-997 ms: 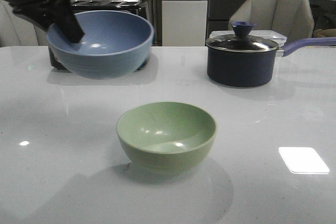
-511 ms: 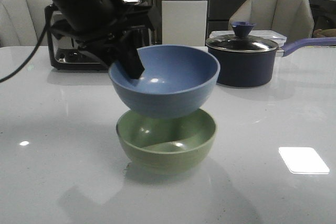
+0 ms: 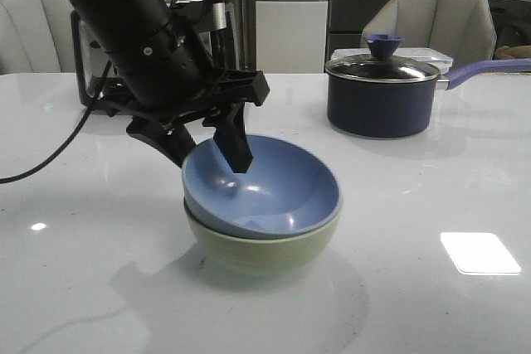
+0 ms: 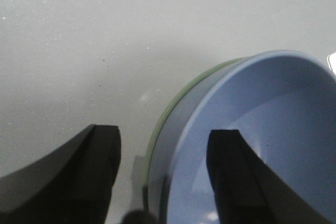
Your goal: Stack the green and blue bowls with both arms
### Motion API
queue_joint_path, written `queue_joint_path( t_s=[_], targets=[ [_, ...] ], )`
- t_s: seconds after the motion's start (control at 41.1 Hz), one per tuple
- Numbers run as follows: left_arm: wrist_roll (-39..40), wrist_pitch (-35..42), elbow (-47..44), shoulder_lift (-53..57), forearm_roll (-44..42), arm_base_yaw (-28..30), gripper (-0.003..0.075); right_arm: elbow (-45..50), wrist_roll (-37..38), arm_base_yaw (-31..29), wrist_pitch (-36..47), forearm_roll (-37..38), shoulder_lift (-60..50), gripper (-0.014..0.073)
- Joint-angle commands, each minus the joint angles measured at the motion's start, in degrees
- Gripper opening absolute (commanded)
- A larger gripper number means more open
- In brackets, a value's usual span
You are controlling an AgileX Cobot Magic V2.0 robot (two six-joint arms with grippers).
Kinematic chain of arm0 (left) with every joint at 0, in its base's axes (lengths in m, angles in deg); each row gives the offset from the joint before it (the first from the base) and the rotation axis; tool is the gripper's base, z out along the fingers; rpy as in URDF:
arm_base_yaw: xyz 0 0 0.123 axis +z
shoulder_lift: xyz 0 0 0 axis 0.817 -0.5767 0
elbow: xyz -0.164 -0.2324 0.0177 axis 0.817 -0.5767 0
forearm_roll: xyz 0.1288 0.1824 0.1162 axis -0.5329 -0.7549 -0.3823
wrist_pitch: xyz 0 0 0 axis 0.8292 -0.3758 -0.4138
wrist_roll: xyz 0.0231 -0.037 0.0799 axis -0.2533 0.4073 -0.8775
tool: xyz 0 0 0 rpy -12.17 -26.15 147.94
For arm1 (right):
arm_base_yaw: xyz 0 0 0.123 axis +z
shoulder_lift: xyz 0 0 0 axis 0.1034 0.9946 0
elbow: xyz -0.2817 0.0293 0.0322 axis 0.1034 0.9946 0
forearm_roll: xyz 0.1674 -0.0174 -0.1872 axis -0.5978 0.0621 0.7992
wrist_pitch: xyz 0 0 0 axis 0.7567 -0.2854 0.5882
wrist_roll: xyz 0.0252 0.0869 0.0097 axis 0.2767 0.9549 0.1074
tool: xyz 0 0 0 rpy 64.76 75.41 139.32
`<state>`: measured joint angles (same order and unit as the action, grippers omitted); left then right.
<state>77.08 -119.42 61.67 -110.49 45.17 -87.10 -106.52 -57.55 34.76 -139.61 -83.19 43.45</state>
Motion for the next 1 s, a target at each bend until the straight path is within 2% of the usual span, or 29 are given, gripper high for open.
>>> queue_joint_path(
  t_s=[0.0, 0.316, 0.486, 0.972],
  targets=[
    [-0.1, 1.7, 1.8, 5.5, 1.4, -0.5, 0.0454, -1.6, -0.5, 0.0, 3.4, 0.5, -0.1, 0.0416],
    [-0.1, 0.3, -2.0, 23.0, -4.2, -5.3, 0.0454, -1.6, -0.5, 0.0, 3.4, 0.5, -0.1, 0.0416],
    [-0.1, 0.7, -9.2, 35.1, -6.1, -8.2, 0.0454, -1.6, -0.5, 0.0, 3.4, 0.5, -0.1, 0.0416],
    [3.2, -0.2, -30.9, 64.5, -19.3, -8.3, 0.0454, -1.6, -0.5, 0.0, 2.8, 0.5, -0.1, 0.0416]
  ],
)
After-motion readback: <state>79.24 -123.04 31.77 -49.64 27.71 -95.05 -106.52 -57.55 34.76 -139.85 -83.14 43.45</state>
